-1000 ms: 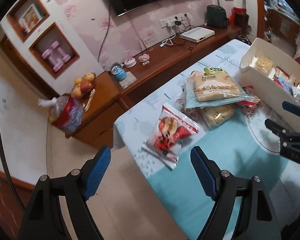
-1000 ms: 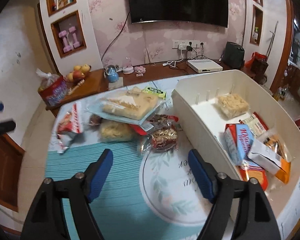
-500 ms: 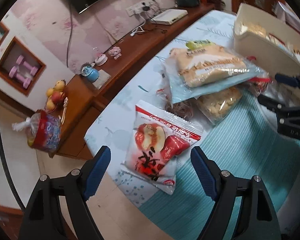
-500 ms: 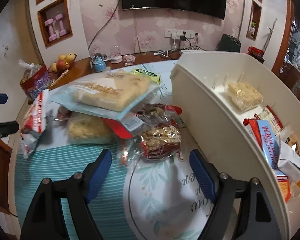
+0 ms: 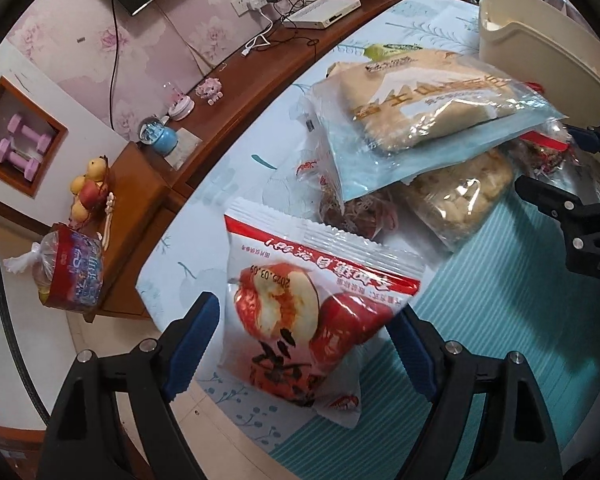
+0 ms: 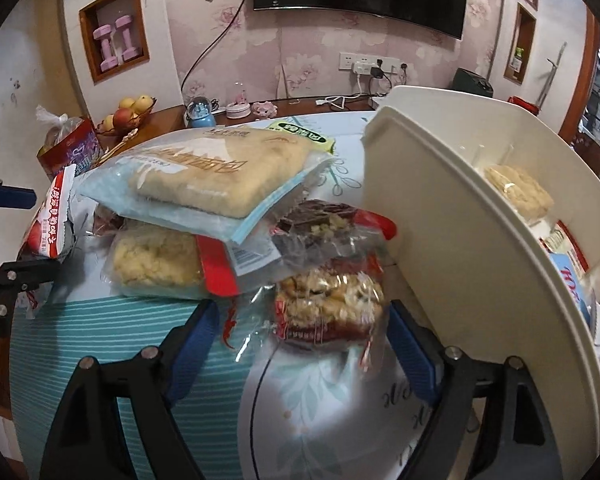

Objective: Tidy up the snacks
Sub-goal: 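Grasp the red-and-white apple-chip bag with left gripper while right grasps the clear nut bag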

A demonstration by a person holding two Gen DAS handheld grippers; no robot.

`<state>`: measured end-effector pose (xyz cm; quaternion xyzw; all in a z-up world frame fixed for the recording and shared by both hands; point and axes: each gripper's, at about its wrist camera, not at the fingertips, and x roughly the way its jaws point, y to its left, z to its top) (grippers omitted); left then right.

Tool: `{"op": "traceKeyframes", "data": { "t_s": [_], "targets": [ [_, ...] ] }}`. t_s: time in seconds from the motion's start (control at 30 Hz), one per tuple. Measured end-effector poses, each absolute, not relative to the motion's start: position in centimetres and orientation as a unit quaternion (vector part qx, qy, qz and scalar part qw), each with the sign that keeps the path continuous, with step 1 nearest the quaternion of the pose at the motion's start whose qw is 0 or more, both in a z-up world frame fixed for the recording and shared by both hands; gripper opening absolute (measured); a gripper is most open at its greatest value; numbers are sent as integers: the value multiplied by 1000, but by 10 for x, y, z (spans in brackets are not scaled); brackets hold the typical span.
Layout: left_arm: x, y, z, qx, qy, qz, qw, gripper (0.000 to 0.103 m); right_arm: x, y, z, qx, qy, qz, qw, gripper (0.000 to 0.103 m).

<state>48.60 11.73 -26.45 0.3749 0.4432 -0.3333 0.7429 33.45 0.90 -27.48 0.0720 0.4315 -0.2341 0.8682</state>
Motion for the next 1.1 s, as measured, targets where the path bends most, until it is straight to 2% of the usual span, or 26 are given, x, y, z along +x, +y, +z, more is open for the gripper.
{"op": "traceKeyframes", "data": {
  "t_s": [0.33, 0.4, 0.47, 0.53, 0.83, 1.07, 1.1],
  "targets": [
    [498, 117, -274, 361, 443, -334, 749, 83, 337, 10, -282, 66, 434, -223, 870, 84],
    [502, 118, -274, 354, 442, -336, 752, 83, 336, 9, -281, 67, 432, -225, 870, 81],
    [505, 119, -276, 350, 440, -336, 756, 78, 334, 8, -281, 70, 430, -224, 872, 80],
    [507, 120, -280, 349, 442, -332, 757, 65, 332, 8, -280, 70, 427, -222, 874, 78],
    [505, 130, -278, 312, 445, -320, 776, 56, 327, 6, -276, 64, 427, -214, 876, 72],
    [489, 145, -276, 274, 467, -296, 787, 55, 323, 4, -271, 66, 435, -205, 874, 69],
    [485, 147, -276, 270, 470, -294, 787, 54, 322, 4, -270, 66, 436, -206, 874, 65]
  ]
}}
